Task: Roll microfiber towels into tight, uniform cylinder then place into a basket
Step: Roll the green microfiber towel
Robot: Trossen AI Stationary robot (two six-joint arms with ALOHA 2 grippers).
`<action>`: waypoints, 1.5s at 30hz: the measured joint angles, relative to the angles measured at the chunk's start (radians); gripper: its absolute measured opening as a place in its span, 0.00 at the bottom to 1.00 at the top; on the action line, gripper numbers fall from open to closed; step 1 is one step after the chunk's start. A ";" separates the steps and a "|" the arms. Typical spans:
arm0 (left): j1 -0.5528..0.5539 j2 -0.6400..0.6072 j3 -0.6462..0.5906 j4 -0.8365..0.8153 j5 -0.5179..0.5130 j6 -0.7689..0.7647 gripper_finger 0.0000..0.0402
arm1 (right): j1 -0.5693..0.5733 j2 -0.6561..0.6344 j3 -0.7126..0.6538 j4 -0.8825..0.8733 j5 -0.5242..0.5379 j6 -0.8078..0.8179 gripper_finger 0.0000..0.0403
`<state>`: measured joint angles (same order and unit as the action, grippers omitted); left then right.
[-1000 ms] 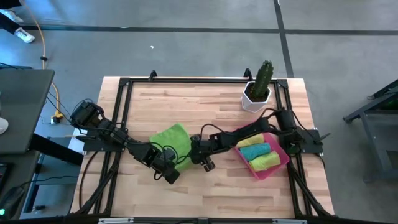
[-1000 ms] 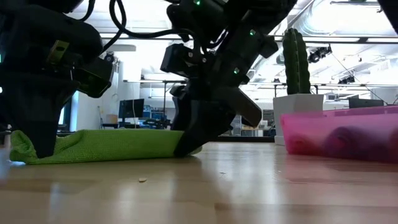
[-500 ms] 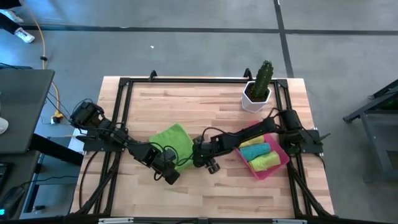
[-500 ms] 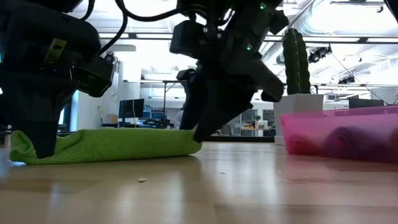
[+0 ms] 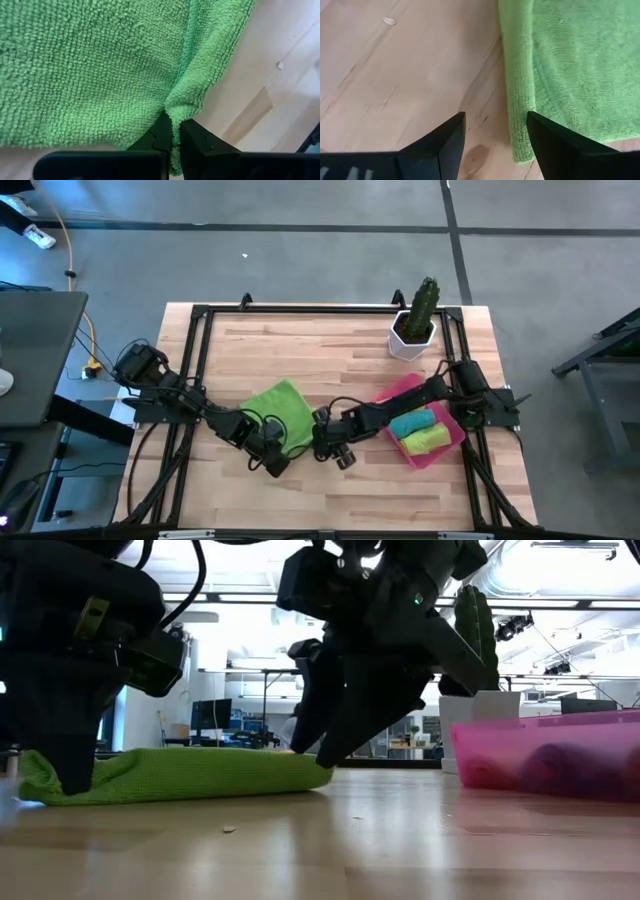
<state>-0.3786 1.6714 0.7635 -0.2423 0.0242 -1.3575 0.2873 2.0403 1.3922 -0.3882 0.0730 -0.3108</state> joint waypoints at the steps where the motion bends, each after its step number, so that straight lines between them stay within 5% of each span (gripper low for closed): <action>1: 0.000 0.000 0.000 0.008 0.000 0.000 0.02 | 0.004 0.000 0.000 0.000 0.003 0.009 0.51; 11: 0.000 0.000 0.001 0.011 0.000 -0.001 0.02 | 0.037 0.016 0.000 0.011 0.003 0.043 0.51; 35: -0.002 0.000 0.002 0.011 -0.002 0.000 0.02 | 0.029 0.063 0.000 0.076 0.231 -0.067 0.51; 45: -0.002 0.000 0.002 0.011 -0.002 0.000 0.02 | -0.004 0.063 0.000 0.111 0.229 -0.068 0.51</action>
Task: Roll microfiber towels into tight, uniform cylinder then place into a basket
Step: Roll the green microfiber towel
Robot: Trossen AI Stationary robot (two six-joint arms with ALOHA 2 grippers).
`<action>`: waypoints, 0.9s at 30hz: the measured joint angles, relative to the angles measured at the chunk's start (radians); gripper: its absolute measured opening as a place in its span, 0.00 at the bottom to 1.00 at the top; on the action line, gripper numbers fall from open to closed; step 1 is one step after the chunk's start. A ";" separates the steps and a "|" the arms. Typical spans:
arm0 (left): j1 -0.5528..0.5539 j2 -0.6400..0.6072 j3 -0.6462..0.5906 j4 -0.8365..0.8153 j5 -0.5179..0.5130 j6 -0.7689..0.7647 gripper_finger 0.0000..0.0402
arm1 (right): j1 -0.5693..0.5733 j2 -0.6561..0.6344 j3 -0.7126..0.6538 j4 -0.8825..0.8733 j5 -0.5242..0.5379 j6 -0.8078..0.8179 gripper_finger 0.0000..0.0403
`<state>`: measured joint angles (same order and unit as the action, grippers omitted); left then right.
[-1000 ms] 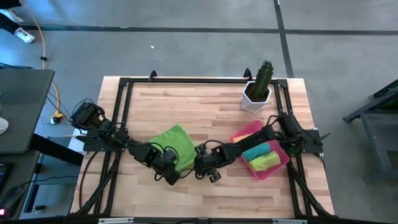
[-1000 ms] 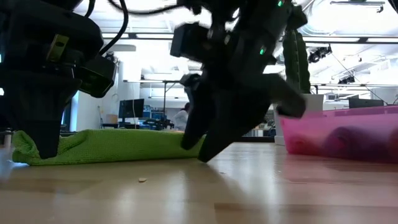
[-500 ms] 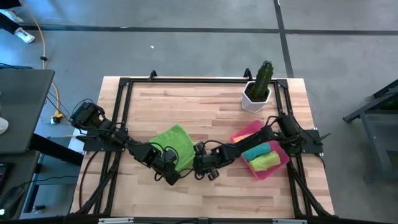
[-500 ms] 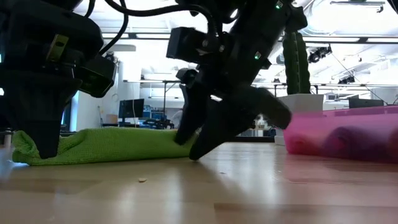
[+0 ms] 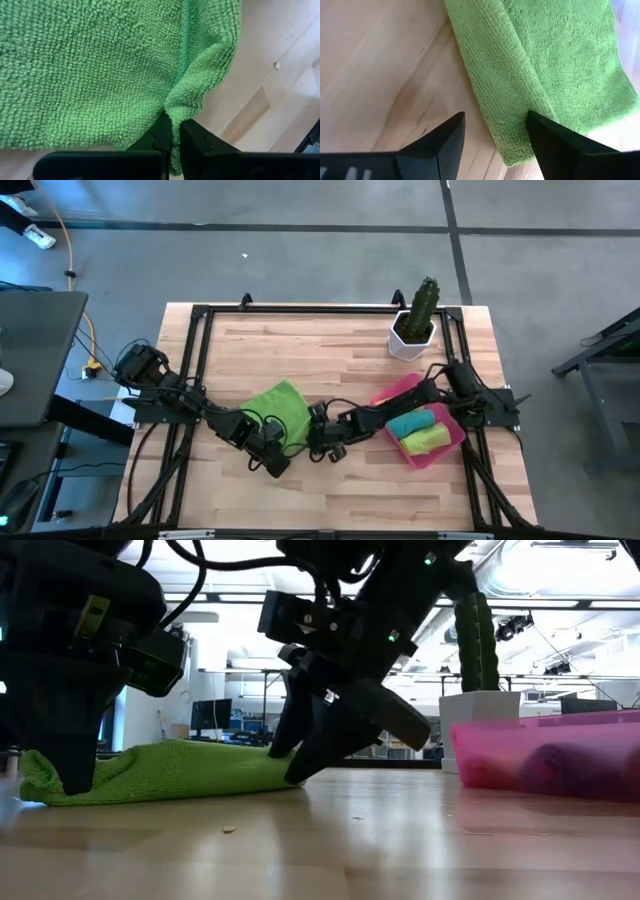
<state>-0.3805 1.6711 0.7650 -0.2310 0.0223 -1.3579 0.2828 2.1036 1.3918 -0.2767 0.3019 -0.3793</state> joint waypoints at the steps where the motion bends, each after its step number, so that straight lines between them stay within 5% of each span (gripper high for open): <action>1: 0.000 0.000 0.000 0.000 0.000 0.000 0.02 | -0.005 0.000 0.000 0.003 -0.010 -0.003 0.51; 16: 0.000 -0.001 0.000 0.002 0.000 0.000 0.02 | -0.048 0.039 0.005 0.017 -0.104 -0.022 0.47; 27: 0.000 0.005 0.033 -0.005 0.004 0.038 0.08 | -0.046 0.053 0.004 -0.014 -0.117 -0.009 0.07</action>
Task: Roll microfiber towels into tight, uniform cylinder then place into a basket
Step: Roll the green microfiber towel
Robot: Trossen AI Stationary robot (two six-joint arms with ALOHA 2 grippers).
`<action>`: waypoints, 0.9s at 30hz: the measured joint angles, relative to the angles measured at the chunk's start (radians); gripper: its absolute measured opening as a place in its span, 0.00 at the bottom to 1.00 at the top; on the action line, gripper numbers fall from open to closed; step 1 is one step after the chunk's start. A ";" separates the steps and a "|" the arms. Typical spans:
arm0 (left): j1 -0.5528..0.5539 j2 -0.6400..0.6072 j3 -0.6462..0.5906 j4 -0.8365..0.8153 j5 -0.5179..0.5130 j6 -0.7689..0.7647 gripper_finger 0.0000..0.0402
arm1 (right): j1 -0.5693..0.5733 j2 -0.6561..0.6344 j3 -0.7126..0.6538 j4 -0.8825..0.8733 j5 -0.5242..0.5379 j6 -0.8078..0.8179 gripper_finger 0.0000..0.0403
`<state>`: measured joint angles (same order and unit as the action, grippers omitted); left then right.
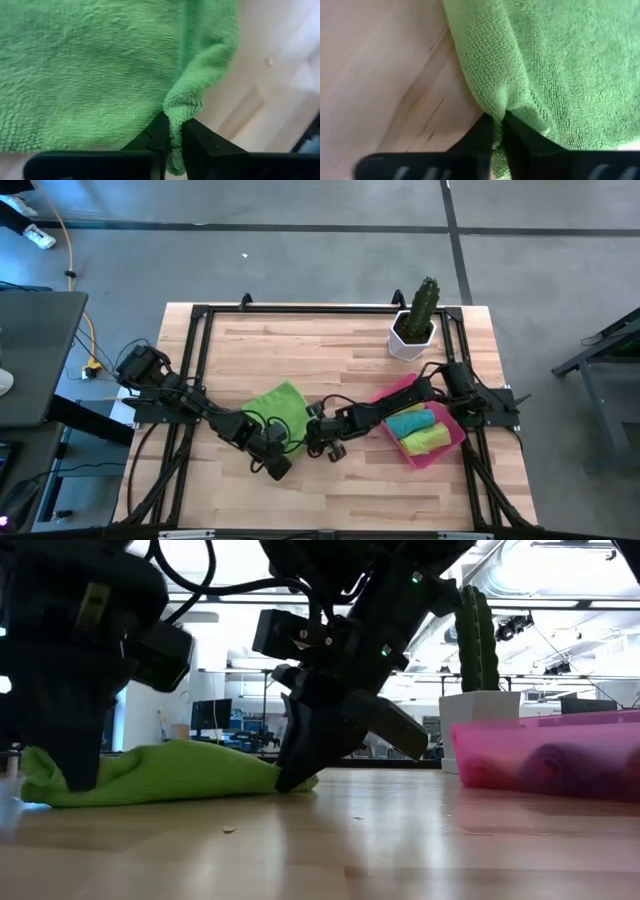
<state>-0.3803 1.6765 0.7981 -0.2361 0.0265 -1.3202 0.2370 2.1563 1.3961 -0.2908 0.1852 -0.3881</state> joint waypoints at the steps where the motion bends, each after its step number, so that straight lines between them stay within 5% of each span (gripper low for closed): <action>1: 0.000 0.001 0.009 0.000 0.007 0.008 0.09 | -0.001 0.000 0.001 -0.003 0.000 0.005 0.04; 7: -0.003 0.000 0.068 0.003 0.087 0.019 0.16 | -0.008 0.001 0.001 -0.030 -0.039 0.042 0.02; 16: -0.022 -0.006 0.168 -0.127 0.154 0.290 0.21 | -0.091 -0.002 -0.001 -0.064 -0.376 0.179 0.01; 22: -0.023 -0.006 0.232 -0.192 0.085 0.446 0.21 | -0.161 0.002 -0.003 -0.069 -0.611 0.372 0.00; 27: -0.037 -0.006 0.272 -0.174 -0.077 0.540 0.21 | -0.199 0.004 -0.005 -0.078 -0.706 0.543 0.00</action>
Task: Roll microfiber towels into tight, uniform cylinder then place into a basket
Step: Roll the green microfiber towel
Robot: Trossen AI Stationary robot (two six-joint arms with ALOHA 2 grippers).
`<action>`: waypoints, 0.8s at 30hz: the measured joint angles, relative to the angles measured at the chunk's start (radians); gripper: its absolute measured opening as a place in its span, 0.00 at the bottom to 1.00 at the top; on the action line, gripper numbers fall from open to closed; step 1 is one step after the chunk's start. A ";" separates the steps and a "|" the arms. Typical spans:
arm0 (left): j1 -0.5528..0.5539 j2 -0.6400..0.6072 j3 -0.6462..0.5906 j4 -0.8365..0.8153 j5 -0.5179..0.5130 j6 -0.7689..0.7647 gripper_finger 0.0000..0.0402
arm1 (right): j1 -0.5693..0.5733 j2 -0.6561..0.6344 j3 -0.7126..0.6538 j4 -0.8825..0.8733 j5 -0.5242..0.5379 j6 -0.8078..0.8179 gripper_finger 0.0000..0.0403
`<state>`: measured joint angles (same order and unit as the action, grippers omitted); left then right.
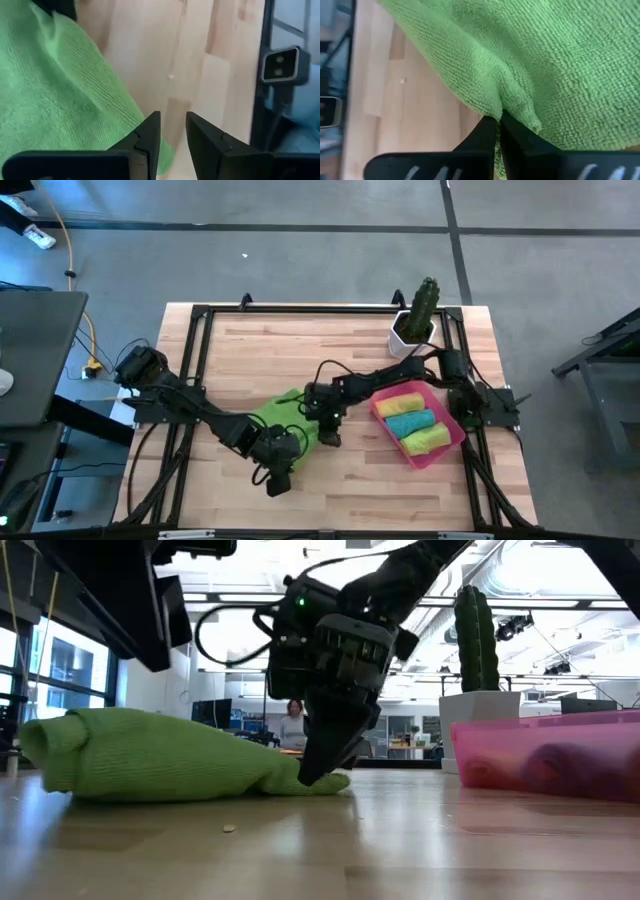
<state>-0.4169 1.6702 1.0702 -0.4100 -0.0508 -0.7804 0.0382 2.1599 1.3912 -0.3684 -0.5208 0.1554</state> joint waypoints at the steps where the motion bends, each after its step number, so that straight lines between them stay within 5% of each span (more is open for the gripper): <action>1: -0.004 0.002 0.000 0.004 -0.029 0.006 0.21 | -0.007 0.001 0.000 -0.002 -0.022 0.018 0.00; 9: -0.045 0.054 0.000 0.050 -0.113 0.061 0.23 | -0.038 0.003 -0.002 -0.003 -0.079 0.080 0.00; 24: -0.051 0.118 0.000 -0.131 -0.163 0.103 0.46 | -0.036 0.001 0.000 0.008 -0.069 0.067 0.00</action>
<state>-0.4679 1.7882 1.0698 -0.5413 -0.2135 -0.6777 0.0021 2.1609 1.3911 -0.3607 -0.5895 0.2222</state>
